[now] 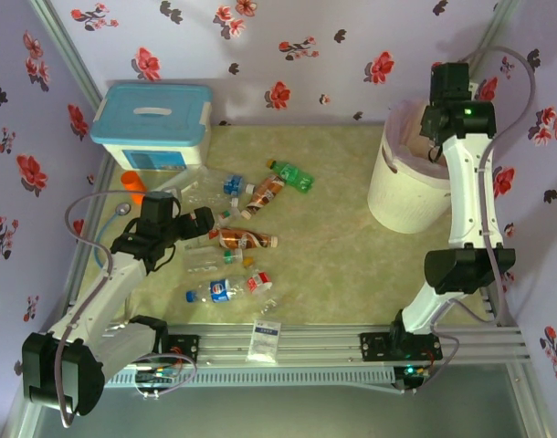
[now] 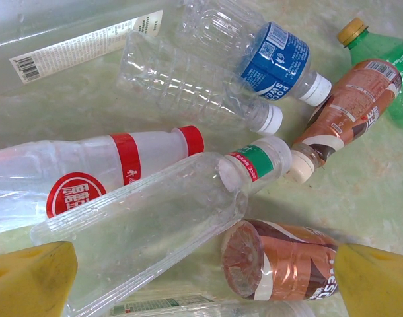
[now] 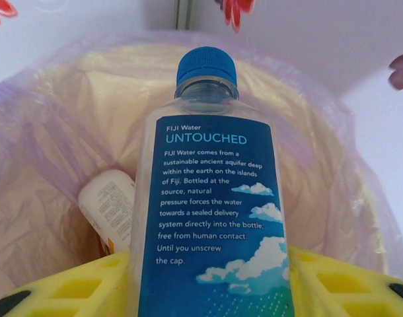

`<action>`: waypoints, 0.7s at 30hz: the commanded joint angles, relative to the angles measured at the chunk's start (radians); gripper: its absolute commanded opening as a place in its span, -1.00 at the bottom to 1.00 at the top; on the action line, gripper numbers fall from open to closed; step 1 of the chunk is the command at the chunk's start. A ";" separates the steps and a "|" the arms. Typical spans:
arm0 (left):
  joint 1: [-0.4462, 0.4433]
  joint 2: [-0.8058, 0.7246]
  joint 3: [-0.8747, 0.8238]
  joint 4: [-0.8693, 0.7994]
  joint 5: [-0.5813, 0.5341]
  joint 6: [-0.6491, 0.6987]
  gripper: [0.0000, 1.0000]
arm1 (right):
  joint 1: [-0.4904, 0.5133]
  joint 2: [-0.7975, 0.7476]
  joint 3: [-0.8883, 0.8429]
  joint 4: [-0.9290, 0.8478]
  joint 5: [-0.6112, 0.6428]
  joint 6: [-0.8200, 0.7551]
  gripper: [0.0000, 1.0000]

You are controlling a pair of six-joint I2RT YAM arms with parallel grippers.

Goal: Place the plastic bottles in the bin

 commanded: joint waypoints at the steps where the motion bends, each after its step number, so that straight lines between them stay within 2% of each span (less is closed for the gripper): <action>1: 0.007 -0.019 0.000 -0.002 -0.008 0.027 0.99 | -0.024 0.021 -0.039 0.048 -0.069 0.011 0.05; 18: 0.008 -0.003 -0.009 0.005 -0.008 0.019 0.99 | -0.075 0.113 -0.155 0.054 -0.176 0.003 0.17; 21: 0.008 -0.006 -0.009 0.002 -0.008 0.017 0.99 | -0.078 0.117 -0.156 0.052 -0.178 0.003 0.34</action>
